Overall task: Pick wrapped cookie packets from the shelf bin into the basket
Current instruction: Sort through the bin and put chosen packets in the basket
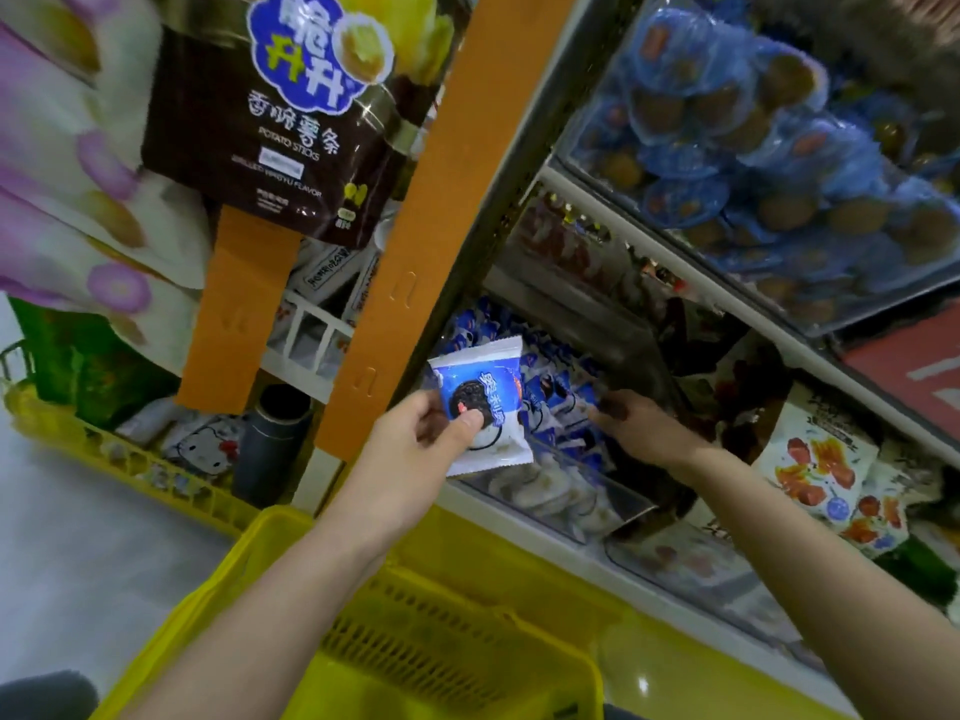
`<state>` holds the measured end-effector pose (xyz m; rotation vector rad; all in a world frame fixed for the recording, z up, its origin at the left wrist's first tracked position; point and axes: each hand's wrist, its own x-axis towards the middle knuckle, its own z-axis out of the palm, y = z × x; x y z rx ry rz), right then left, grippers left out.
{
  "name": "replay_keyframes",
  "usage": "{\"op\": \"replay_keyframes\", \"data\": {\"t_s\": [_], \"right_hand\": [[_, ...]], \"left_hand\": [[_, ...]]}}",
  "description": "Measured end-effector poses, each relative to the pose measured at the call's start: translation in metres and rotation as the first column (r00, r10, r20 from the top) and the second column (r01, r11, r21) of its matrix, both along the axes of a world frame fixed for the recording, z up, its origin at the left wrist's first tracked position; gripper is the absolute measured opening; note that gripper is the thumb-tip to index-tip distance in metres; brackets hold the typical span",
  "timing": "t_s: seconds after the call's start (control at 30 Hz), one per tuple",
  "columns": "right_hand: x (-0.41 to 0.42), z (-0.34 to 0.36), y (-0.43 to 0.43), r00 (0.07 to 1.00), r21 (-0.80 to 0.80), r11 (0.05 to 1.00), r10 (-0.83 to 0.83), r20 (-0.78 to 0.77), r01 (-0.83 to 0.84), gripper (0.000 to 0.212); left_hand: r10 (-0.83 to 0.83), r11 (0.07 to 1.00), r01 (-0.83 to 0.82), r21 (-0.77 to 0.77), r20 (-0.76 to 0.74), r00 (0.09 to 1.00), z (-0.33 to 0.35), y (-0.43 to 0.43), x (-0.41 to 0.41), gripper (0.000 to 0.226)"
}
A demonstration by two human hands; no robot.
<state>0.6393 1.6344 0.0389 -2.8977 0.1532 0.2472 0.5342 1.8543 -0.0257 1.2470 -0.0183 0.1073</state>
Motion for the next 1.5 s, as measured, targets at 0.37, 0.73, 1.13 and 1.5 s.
{"op": "replay_keyframes", "data": {"t_s": [0.37,0.73,1.13,1.5], "right_hand": [[0.021,-0.034,0.004,0.973,0.051,0.978,-0.208,0.096,0.204,0.023],[0.025,-0.028,0.014,0.964,-0.05,0.978,-0.189,0.187,0.201,0.019],[-0.069,0.039,0.062,0.915,0.709,0.659,-0.077,0.396,-0.252,0.007],[-0.105,0.001,0.084,0.943,0.719,0.649,-0.004,0.333,-0.25,0.012]], "left_hand": [[-0.004,0.997,0.006,-0.081,0.023,1.0,0.003,0.005,0.005,0.009],[-0.04,0.991,0.038,-0.129,-0.016,0.999,0.005,0.005,0.001,0.01],[-0.106,0.988,0.08,-0.13,-0.21,0.972,-0.004,-0.004,0.0,0.021],[-0.275,0.958,0.267,-0.107,-0.073,0.959,-0.002,-0.003,-0.017,0.036]]}}
